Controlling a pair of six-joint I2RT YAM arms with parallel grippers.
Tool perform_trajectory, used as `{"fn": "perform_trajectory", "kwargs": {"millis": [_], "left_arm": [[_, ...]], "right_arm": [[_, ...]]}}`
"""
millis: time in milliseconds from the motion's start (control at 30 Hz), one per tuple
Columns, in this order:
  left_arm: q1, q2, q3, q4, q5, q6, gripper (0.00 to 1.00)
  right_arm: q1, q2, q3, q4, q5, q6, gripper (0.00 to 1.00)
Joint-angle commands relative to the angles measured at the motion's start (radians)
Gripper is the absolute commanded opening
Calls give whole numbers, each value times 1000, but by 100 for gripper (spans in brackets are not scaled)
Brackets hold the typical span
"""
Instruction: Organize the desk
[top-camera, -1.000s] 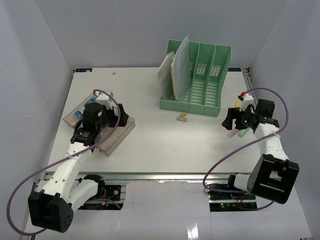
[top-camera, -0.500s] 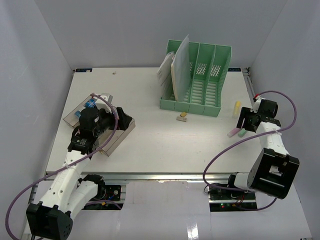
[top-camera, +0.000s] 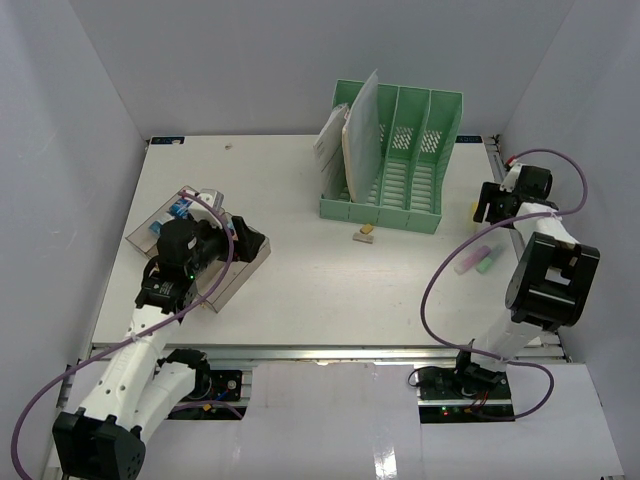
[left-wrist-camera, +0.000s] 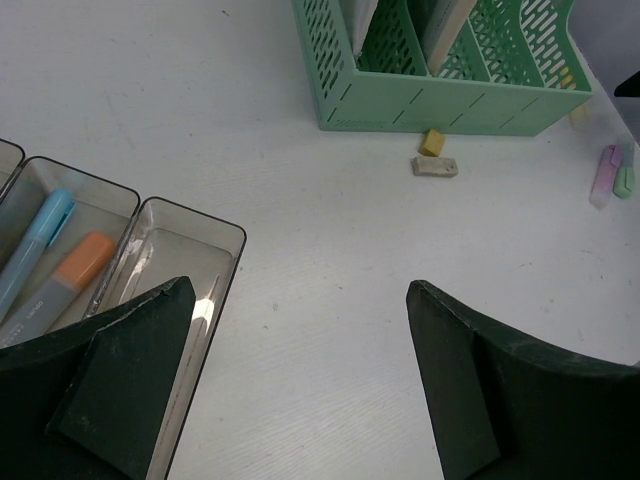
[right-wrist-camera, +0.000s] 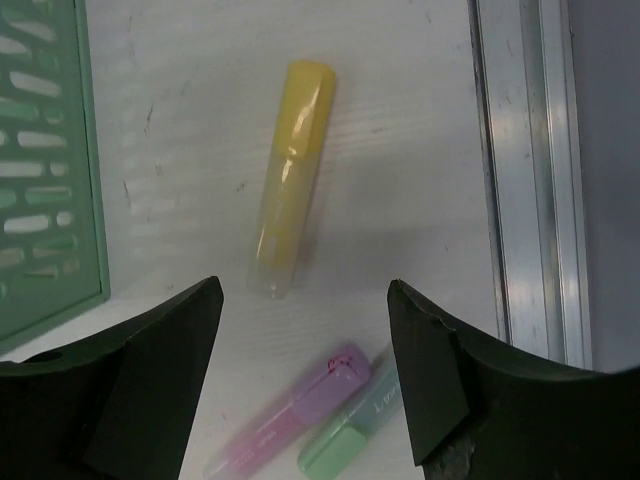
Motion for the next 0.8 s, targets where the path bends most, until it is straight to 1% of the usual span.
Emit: {"fn": "perform_trajectory", "kwargs": {"millis": [0, 167, 333, 400, 500, 567, 600, 700, 767], "left_arm": [[6, -6, -20, 56, 50, -43, 98], [6, -6, -36, 109, 140, -61, 98], [6, -15, -72, 203, 247, -114, 98], [6, -1, -93, 269, 291, -176, 98], [6, 35, -142, 386, 382, -314, 98], [4, 74, -189, 544, 432, -494, 98], [1, 88, -215, 609, 446, -555, 98], [-18, 109, -267, 715, 432, -649, 98], [-52, 118, -272, 734, 395, -671, 98]], "right_arm": [[28, 91, 80, 20, -4, 14, 74], [59, 161, 116, 19, 36, 19, 75], [75, 179, 95, 28, 100, 25, 70], [76, 181, 82, 29, 106, 23, 67], [76, 183, 67, 31, 106, 25, 58], [76, 181, 60, 31, 106, 27, 53], [77, 182, 59, 31, 106, 28, 50], [77, 186, 59, 28, 106, 30, 43], [77, 189, 60, 25, 105, 31, 40]]}}
